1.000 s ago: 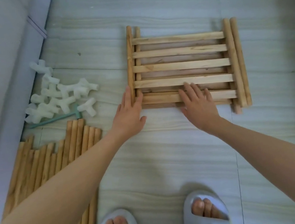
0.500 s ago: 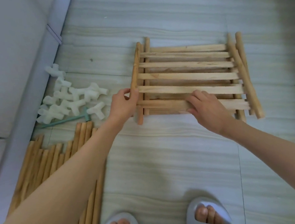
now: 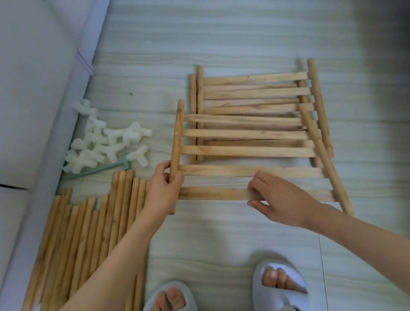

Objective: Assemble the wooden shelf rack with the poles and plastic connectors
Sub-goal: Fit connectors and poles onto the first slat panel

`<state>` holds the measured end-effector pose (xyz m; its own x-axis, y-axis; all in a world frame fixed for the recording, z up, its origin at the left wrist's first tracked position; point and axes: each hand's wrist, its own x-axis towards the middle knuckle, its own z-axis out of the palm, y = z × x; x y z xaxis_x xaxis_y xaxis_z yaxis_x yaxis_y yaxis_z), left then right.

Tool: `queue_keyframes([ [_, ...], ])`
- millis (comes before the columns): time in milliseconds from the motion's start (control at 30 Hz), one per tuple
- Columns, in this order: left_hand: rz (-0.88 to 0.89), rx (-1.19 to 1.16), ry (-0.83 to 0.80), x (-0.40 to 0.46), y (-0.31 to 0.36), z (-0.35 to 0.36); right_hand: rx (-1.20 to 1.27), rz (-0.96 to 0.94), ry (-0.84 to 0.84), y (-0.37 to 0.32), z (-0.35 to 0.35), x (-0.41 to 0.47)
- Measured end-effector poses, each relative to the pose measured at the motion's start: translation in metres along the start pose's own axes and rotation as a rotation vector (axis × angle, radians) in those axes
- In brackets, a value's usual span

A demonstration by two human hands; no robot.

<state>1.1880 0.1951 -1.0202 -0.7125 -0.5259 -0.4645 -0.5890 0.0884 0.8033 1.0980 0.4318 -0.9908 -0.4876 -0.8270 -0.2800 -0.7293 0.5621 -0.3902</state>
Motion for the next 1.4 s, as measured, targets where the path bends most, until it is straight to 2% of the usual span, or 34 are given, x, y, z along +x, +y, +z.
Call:
queue_keyframes([
  [167, -0.081, 0.096, -0.09, -0.029, 0.04, -0.018, 0.018, 0.077, 0.073, -0.024, -0.029, -0.03],
  [333, -0.019, 0.158, -0.104, -0.071, 0.048, -0.024, 0.084, 0.072, 0.11, -0.046, -0.035, -0.07],
  [433, 0.022, 0.178, -0.101, -0.09, 0.042, -0.021, 0.114, 0.086, 0.035, -0.051, -0.033, -0.085],
  [533, 0.098, 0.126, -0.092, -0.101, 0.037, -0.017, 0.145, 0.152, -0.022, -0.052, -0.025, -0.092],
  [667, 0.2, -0.077, -0.026, -0.112, 0.038, -0.01, 0.217, 0.265, -0.036, -0.051, -0.025, -0.087],
  [833, 0.333, -0.302, 0.063, -0.109, 0.055, -0.013, 0.162, 0.282, 0.035, -0.047, -0.041, -0.071],
  [967, 0.336, -0.256, 0.088, -0.095, 0.066, -0.015, 0.104, 0.29, 0.09, -0.041, -0.046, -0.063],
  [1067, 0.247, -0.13, 0.097, -0.086, 0.068, -0.013, 0.154, 0.329, 0.066, -0.038, -0.042, -0.063],
  [1167, 0.214, -0.216, 0.105, -0.089, 0.07, -0.009, 0.335, 0.394, -0.032, -0.038, -0.042, -0.061],
  [1233, 0.287, -0.268, 0.103, -0.097, 0.07, -0.005, 0.283, 0.392, -0.098, -0.041, -0.042, -0.055],
  [1267, 0.334, -0.282, 0.084, -0.101, 0.07, -0.004, 0.231, 0.4, -0.059, -0.043, -0.045, -0.051],
  [1300, 0.372, -0.286, 0.056, -0.104, 0.068, -0.005, 0.188, 0.408, 0.067, -0.046, -0.05, -0.047],
  [1400, 0.399, -0.271, -0.009, -0.105, 0.062, -0.009, 0.093, 0.365, 0.692, -0.049, -0.076, -0.033],
])
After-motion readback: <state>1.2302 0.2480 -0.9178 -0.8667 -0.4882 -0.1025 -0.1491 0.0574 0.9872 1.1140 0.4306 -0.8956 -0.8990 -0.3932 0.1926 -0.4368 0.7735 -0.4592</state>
